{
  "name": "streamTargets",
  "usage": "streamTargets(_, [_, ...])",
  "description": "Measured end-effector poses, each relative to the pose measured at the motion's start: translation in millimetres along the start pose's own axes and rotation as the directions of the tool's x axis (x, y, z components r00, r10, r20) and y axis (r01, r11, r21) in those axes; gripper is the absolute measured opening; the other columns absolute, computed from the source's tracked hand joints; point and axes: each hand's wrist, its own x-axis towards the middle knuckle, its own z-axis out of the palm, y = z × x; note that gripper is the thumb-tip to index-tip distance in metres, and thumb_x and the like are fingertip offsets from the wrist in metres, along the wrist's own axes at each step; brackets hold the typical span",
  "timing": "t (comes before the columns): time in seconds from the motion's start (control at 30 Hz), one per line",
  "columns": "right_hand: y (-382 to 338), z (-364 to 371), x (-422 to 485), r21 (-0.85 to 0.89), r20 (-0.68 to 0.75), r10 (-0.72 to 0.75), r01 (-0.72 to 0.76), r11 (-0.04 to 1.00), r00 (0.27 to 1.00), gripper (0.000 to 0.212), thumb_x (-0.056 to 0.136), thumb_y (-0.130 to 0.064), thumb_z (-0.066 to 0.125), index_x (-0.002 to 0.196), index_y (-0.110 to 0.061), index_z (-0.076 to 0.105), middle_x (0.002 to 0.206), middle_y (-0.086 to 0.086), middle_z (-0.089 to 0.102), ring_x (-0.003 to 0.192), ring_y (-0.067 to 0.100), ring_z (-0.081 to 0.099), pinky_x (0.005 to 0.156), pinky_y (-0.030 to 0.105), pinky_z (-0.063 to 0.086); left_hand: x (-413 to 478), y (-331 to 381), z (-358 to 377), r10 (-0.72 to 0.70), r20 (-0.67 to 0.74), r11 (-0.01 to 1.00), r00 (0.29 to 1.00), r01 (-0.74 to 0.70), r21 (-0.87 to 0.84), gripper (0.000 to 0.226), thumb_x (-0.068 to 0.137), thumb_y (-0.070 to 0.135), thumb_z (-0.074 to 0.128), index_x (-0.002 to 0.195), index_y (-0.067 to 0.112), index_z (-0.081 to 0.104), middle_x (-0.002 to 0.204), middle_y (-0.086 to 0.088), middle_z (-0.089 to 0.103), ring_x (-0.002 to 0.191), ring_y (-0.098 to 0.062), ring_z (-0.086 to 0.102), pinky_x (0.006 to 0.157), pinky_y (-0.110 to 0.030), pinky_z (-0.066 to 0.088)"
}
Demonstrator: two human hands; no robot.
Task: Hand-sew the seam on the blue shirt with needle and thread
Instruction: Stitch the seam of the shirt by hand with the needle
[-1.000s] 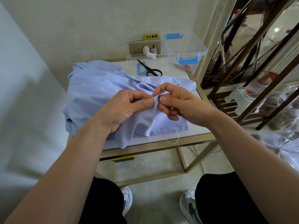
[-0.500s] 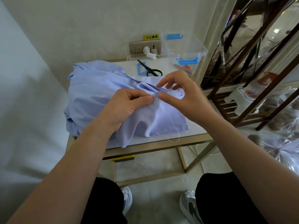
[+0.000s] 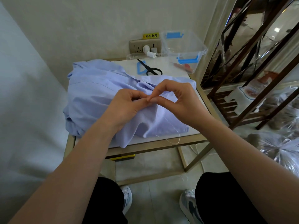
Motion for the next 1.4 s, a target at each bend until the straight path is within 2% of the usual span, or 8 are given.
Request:
streamTargets(0.2, [-17, 3, -3, 0.261, 0.024, 0.007, -0.014, 0.965, 1.0, 0.012, 0.09, -0.005, 0.066, 0.089, -0.016, 0.062, 0.084, 0.002, 0.07, 0.083, 0.011, 0.068, 0.086, 0.022, 0.051, 4, -4, -2, 0.007, -0.1, 0.999, 0.995, -0.003, 0.044, 0.018, 0.089, 0.018, 0.067, 0.074, 0.015, 0.075, 0.084, -0.027, 0.065, 0.071, -0.013, 0.05, 0.066, -0.029, 0.039])
streamTargets(0.3, [-12, -10, 0, 0.425, 0.326, 0.16, -0.296, 0.856, 0.932, 0.005, 0.095, 0.001, 0.056, 0.094, -0.004, 0.056, 0.08, 0.01, 0.071, 0.078, 0.019, 0.068, 0.08, 0.027, 0.054, 6, -7, -3, -0.001, -0.117, 1.0, 0.993, 0.004, 0.026, 0.018, 0.09, 0.015, 0.065, 0.081, 0.002, 0.074, 0.081, -0.028, 0.064, 0.073, -0.013, 0.051, 0.066, -0.027, 0.042])
streamTargets(0.47, [-2, -27, -7, 0.042, 0.982, 0.097, -0.693, 0.72, 0.16, 0.009, 0.097, 0.0, 0.05, 0.097, -0.007, 0.056, 0.075, 0.006, 0.07, 0.065, 0.018, 0.067, 0.073, 0.033, 0.057, 8, -10, -3, -0.035, -0.19, 0.999, 0.981, 0.034, -0.009, 0.011, 0.09, 0.019, 0.067, 0.084, 0.017, 0.076, 0.078, 0.004, 0.069, 0.072, 0.0, 0.057, 0.066, -0.011, 0.043])
streamTargets(0.53, [-6, -25, -8, 0.02, 0.997, 0.04, -0.715, 0.699, 0.067, 0.011, 0.097, 0.0, 0.047, 0.098, -0.008, 0.054, 0.072, 0.004, 0.068, 0.061, 0.016, 0.066, 0.069, 0.029, 0.056, 9, -11, -4, -0.027, -0.2, 1.0, 0.979, 0.026, -0.007, 0.01, 0.09, 0.021, 0.067, 0.084, 0.019, 0.075, 0.083, 0.003, 0.071, 0.077, -0.002, 0.058, 0.071, -0.013, 0.044])
streamTargets(0.67, [-8, -24, -3, 0.174, 0.857, 0.214, -0.653, 0.737, 0.47, 0.01, 0.101, -0.008, 0.044, 0.101, -0.009, 0.054, 0.061, 0.0, 0.053, 0.053, 0.011, 0.051, 0.065, 0.028, 0.054, 7, -8, -4, -0.011, -0.189, 1.0, 0.982, 0.014, 0.012, 0.01, 0.091, 0.021, 0.067, 0.084, 0.022, 0.074, 0.084, 0.005, 0.071, 0.078, -0.001, 0.059, 0.07, -0.011, 0.044])
streamTargets(0.8, [-6, -13, 1, 0.176, 0.371, 0.475, -0.563, 0.808, 0.798, 0.012, 0.099, -0.01, 0.049, 0.092, -0.014, 0.058, 0.053, -0.009, 0.038, 0.049, 0.005, 0.035, 0.052, 0.02, 0.033, 5, -6, -4, -0.007, -0.172, 1.0, 0.985, 0.009, 0.011, 0.014, 0.091, 0.02, 0.066, 0.079, 0.023, 0.073, 0.083, -0.001, 0.071, 0.076, -0.003, 0.058, 0.072, -0.018, 0.045])
streamTargets(1.0, [-4, 6, 1, 0.039, 0.001, 0.401, -0.401, 0.915, 0.916, 0.019, 0.083, -0.022, 0.077, 0.083, -0.009, 0.062, 0.046, -0.008, 0.028, 0.042, 0.009, 0.024, 0.046, 0.014, 0.022, 4, -3, -1, -0.02, -0.153, 1.0, 0.988, 0.017, -0.027, 0.012, 0.089, 0.021, 0.068, 0.08, 0.019, 0.076, 0.083, -0.006, 0.073, 0.075, -0.006, 0.06, 0.071, -0.019, 0.046])
streamTargets(1.4, [0, 7, 3, -0.081, -0.067, 0.362, -0.367, 0.927, 0.93, 0.014, 0.087, -0.016, 0.071, 0.076, -0.011, 0.064, 0.046, -0.009, 0.029, 0.044, 0.008, 0.028, 0.048, 0.012, 0.027, 3, -2, 1, -0.038, -0.146, 0.999, 0.989, 0.033, -0.037, 0.013, 0.088, 0.019, 0.07, 0.076, 0.02, 0.074, 0.082, -0.007, 0.072, 0.074, -0.006, 0.059, 0.073, -0.022, 0.046])
